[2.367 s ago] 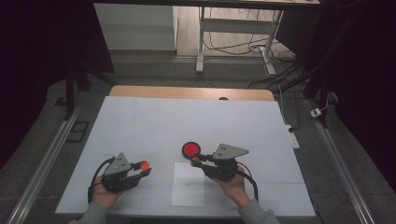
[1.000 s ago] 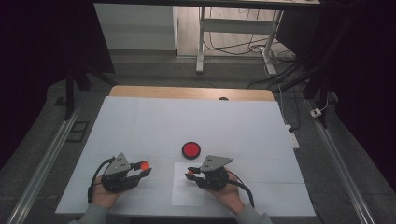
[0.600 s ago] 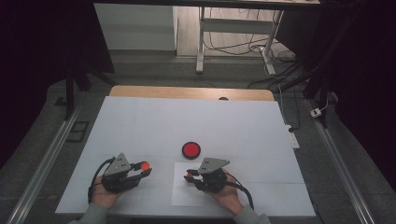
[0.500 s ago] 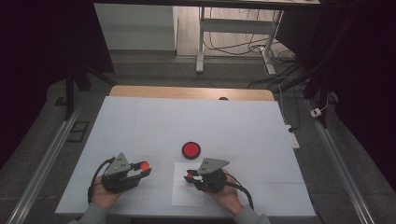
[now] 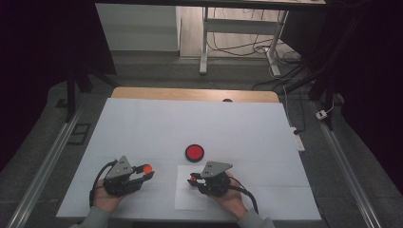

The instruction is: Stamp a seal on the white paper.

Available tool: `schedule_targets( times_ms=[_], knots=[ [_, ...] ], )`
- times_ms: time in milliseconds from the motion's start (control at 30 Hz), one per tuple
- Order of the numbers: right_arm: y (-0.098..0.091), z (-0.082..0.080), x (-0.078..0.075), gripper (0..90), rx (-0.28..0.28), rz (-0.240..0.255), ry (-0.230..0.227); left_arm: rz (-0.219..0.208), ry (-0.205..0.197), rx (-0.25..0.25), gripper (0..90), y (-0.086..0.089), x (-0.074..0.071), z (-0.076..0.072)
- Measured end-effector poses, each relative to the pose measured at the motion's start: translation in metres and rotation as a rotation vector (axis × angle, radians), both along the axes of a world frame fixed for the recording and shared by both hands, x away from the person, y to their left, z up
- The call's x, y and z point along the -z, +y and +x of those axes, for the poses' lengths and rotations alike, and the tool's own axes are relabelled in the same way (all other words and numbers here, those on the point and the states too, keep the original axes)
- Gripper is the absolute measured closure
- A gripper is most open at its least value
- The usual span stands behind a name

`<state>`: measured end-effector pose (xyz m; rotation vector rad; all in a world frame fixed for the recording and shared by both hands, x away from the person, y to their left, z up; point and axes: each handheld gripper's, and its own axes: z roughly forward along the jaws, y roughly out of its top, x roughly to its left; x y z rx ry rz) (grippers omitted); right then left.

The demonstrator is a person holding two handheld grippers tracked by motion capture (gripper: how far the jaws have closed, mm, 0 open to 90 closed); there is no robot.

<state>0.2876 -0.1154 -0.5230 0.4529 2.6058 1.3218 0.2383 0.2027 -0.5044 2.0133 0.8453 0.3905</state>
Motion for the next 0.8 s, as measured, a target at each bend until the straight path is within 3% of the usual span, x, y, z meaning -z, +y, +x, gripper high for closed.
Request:
schedule_targets(
  times_ms=[800],
  knots=[
    [0.0033,0.0000,0.0049,73.4,-0.005,-0.018,-0.003,-0.001,-0.001,-0.001,64.8,0.0000,0.0000,0.0002]
  ],
)
